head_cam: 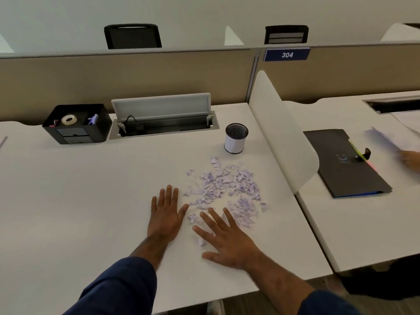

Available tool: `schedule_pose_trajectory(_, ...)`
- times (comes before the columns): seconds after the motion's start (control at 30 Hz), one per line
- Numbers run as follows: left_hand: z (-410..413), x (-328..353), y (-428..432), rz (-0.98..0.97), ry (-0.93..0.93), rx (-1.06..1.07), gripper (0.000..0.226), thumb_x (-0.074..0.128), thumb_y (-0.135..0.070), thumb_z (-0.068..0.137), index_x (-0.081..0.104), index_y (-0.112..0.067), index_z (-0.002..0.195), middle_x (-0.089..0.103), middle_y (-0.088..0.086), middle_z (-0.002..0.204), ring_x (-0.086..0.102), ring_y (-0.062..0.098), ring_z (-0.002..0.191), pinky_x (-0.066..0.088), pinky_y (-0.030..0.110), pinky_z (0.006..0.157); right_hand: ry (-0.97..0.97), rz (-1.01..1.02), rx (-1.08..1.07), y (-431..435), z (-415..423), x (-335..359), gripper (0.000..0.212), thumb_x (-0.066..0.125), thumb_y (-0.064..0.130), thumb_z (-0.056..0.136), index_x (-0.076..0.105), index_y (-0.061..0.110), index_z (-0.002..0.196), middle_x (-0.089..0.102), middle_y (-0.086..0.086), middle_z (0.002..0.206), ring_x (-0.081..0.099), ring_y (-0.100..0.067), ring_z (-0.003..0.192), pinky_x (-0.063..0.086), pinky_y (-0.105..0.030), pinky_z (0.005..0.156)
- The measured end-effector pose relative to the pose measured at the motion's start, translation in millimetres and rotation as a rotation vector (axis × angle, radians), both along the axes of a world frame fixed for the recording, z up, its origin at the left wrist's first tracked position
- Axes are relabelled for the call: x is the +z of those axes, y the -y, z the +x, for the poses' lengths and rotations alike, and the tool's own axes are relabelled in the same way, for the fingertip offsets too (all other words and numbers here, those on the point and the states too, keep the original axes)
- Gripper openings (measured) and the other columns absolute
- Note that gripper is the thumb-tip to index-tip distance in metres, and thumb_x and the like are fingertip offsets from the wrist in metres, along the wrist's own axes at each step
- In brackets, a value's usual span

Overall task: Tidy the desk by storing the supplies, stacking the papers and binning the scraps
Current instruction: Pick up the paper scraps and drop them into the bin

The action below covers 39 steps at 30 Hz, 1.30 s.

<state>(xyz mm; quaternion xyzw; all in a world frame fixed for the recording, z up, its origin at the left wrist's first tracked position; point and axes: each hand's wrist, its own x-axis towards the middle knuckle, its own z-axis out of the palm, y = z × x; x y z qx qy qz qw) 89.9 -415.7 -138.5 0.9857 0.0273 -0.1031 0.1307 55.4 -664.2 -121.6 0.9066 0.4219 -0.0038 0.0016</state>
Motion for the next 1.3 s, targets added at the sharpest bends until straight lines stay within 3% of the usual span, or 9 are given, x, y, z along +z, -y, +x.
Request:
schedule_pose_trajectory(0.17, 4, -2, 0, 0.033, 0.003, -0.007, 0.095, -0.031, -0.078, 0.078, -0.027, -0.025, 0.157, -0.033, -0.002, 0.166, -0.029, 0.018, 0.154, -0.012, 0.044, 0.128, -0.045, -0.016, -0.088, 10, 16, -14, 0.063, 0.026, 0.061, 0.103, 0.021, 0.031, 0.157, 0.01, -0.007, 0.167, 0.005, -0.029, 0.154, 0.018, -0.062, 0.117)
schedule_pose_trajectory(0.3, 13, -1, 3, 0.04, 0.0, 0.003, 0.101, -0.034, -0.078, 0.075, -0.024, -0.023, 0.159, -0.033, -0.002, 0.166, -0.028, 0.019, 0.154, -0.013, 0.045, 0.128, -0.095, -0.035, -0.257, 29, 42, -3, 0.061, 0.027, 0.056, 0.102, 0.017, 0.031, 0.158, 0.012, -0.007, 0.167, 0.007, -0.03, 0.154, 0.017, -0.06, 0.117)
schedule_pose_trajectory(0.4, 19, -2, 4, 0.037, 0.007, 0.007, 0.1, -0.032, -0.078, 0.076, -0.024, -0.023, 0.159, -0.032, -0.002, 0.166, -0.028, 0.019, 0.154, -0.012, 0.046, 0.128, -0.091, 0.061, -0.469, 48, 59, 8, 0.063, 0.029, 0.056, 0.101, 0.021, 0.028, 0.157, 0.021, -0.01, 0.164, 0.021, -0.031, 0.151, 0.029, -0.055, 0.116)
schedule_pose_trajectory(0.5, 20, -5, 3, 0.037, 0.011, 0.007, 0.098, -0.028, -0.079, 0.079, -0.023, -0.023, 0.159, -0.031, -0.002, 0.167, -0.027, 0.019, 0.155, -0.012, 0.046, 0.128, -0.019, 0.127, -0.742, 67, 72, 17, 0.057, 0.044, 0.046, 0.099, 0.04, 0.017, 0.149, 0.045, -0.017, 0.149, 0.047, -0.035, 0.134, 0.048, -0.046, 0.099)
schedule_pose_trajectory(0.63, 23, -6, 3, 0.034, 0.026, 0.002, 0.098, -0.026, -0.08, 0.08, -0.022, -0.023, 0.16, -0.03, -0.002, 0.167, -0.026, 0.019, 0.155, -0.011, 0.046, 0.128, -0.111, 0.08, -1.025, 71, 75, 24, 0.051, 0.051, 0.029, 0.096, 0.044, 0.013, 0.144, 0.052, -0.016, 0.135, 0.051, -0.033, 0.118, 0.048, -0.043, 0.088)
schedule_pose_trajectory(0.83, 25, -7, 2, 0.027, 0.048, -0.002, 0.095, -0.024, -0.079, 0.082, -0.022, -0.023, 0.159, -0.03, -0.002, 0.167, -0.025, 0.019, 0.155, -0.01, 0.046, 0.128, -0.22, 0.144, -0.829, 46, 69, 23, 0.051, 0.048, 0.015, 0.096, 0.041, 0.014, 0.146, 0.052, -0.009, 0.134, 0.048, -0.026, 0.119, 0.046, -0.034, 0.094)
schedule_pose_trajectory(0.93, 25, -8, 2, 0.038, 0.054, -0.001, 0.093, -0.024, -0.077, 0.083, -0.022, -0.023, 0.159, -0.03, -0.002, 0.167, -0.025, 0.019, 0.155, -0.01, 0.046, 0.128, -0.259, 0.148, -0.801, 45, 68, 29, 0.045, 0.046, 0.035, 0.101, 0.044, 0.019, 0.143, 0.052, -0.006, 0.138, 0.049, -0.024, 0.121, 0.048, -0.035, 0.094)
schedule_pose_trajectory(1.07, 26, -10, 1, 0.027, 0.062, 0.001, 0.091, -0.021, -0.078, 0.086, -0.021, -0.024, 0.16, -0.029, -0.003, 0.167, -0.024, 0.019, 0.156, -0.008, 0.047, 0.129, -0.397, 0.021, -0.75, 41, 67, 37, 0.073, 0.055, 0.062, 0.089, 0.03, 0.032, 0.15, 0.037, -0.007, 0.149, 0.04, -0.029, 0.13, 0.048, -0.042, 0.097)
schedule_pose_trajectory(1.3, 24, -8, 1, 0.012, 0.076, 0.0, 0.094, -0.024, -0.079, 0.084, -0.017, -0.025, 0.16, -0.025, -0.002, 0.168, -0.021, 0.019, 0.156, -0.008, 0.046, 0.129, -0.334, -0.031, -0.64, 19, 73, 40, 0.047, 0.068, 0.013, 0.088, 0.053, 0.017, 0.132, 0.044, -0.01, 0.137, 0.044, -0.028, 0.124, 0.053, -0.037, 0.085)
